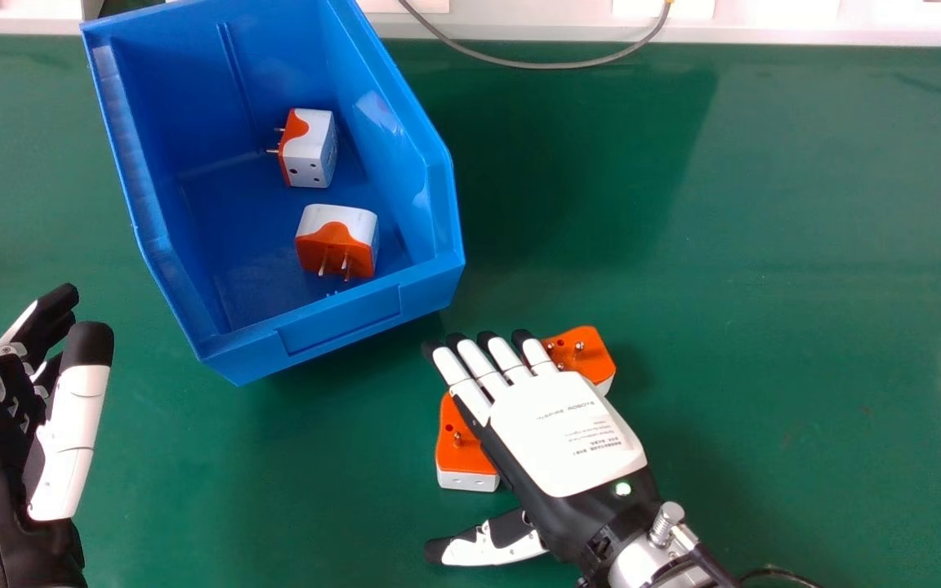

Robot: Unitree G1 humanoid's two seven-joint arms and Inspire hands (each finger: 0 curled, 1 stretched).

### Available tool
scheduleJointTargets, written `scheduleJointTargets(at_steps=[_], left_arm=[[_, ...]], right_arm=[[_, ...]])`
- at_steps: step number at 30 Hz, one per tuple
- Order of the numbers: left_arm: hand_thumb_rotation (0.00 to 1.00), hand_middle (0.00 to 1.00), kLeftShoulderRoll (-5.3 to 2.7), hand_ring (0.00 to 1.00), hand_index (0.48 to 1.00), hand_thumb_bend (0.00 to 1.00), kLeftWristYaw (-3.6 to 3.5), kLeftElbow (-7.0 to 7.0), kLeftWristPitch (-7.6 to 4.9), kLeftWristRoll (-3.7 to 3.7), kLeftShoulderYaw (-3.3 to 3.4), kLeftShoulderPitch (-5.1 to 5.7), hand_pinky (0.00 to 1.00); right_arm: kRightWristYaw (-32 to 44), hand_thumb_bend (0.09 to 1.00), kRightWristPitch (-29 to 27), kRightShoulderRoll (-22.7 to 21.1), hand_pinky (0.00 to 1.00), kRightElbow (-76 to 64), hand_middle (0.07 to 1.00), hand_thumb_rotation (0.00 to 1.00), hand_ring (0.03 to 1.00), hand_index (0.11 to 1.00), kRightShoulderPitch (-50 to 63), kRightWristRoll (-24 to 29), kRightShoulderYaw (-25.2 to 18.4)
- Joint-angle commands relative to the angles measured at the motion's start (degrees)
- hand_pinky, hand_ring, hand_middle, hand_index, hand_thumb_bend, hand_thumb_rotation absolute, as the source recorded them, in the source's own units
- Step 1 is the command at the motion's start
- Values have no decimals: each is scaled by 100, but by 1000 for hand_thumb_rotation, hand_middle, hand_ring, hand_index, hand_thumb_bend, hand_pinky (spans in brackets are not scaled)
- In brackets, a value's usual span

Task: Pick all objects and put in blue box

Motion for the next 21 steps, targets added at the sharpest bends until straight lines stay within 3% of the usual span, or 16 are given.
scheduleJointTargets(at_steps=[1,21], left_arm=[[775,817,10,833,822,933,26,-84,-52,-1,20,-8,795],[771,817,36,834,822,913,31,-31,-75,38,32,-57,795]], right_arm=[[86,518,35,-7,1000,-55,1000,453,1000,983,-7,-32,55],[286,523,73,-243,1000,-783,1000,439,1000,983,34,-273,85]])
